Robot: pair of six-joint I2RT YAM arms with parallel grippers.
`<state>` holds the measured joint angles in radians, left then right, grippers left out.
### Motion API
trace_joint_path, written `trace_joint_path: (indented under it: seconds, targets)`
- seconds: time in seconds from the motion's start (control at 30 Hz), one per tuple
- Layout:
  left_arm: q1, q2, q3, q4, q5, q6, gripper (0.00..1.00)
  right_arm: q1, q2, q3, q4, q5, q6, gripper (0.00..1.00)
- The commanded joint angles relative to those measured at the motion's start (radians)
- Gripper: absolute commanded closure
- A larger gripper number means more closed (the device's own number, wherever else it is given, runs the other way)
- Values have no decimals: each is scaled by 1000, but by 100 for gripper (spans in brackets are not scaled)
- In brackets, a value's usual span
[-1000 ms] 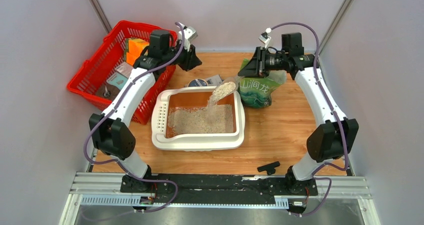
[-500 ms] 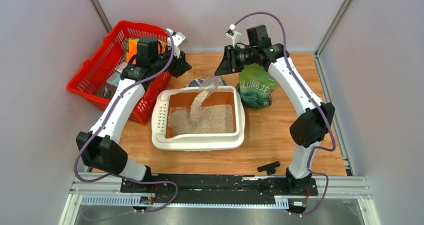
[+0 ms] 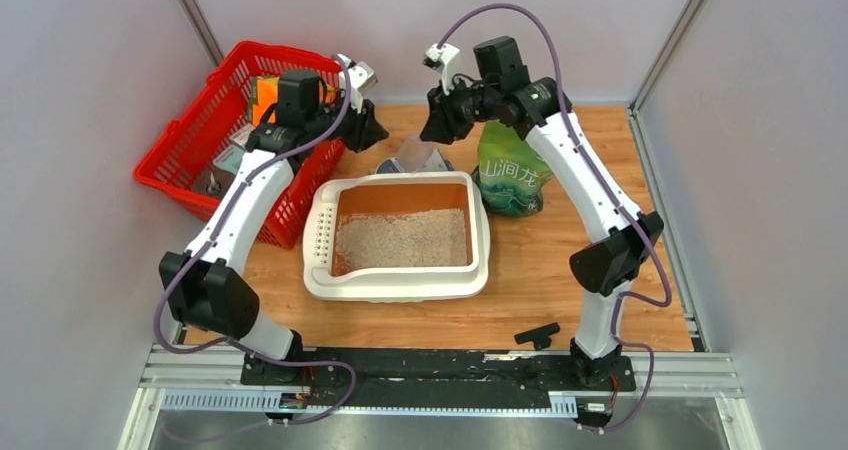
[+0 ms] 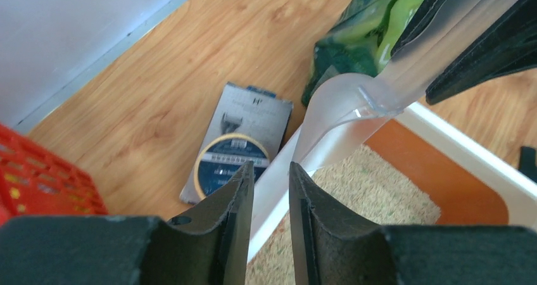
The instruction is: Fill the litter box with clean litter
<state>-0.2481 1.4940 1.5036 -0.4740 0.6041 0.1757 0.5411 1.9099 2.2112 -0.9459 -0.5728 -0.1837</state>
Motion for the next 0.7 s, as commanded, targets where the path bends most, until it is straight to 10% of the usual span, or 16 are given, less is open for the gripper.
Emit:
trace_joint_path:
  seconds: [0.0,0.33,0.67]
  targets:
    - [-13,86,104,103,138,-106,64,-107,-130,32,-24,-2,-48,100]
    - [-216,330,357,123,302,-85,59,-668,-425,-255,378,-245,466,100]
    - [-318,586,659,153,273,-148,54,-829,-391,-252,16,-185,40,100]
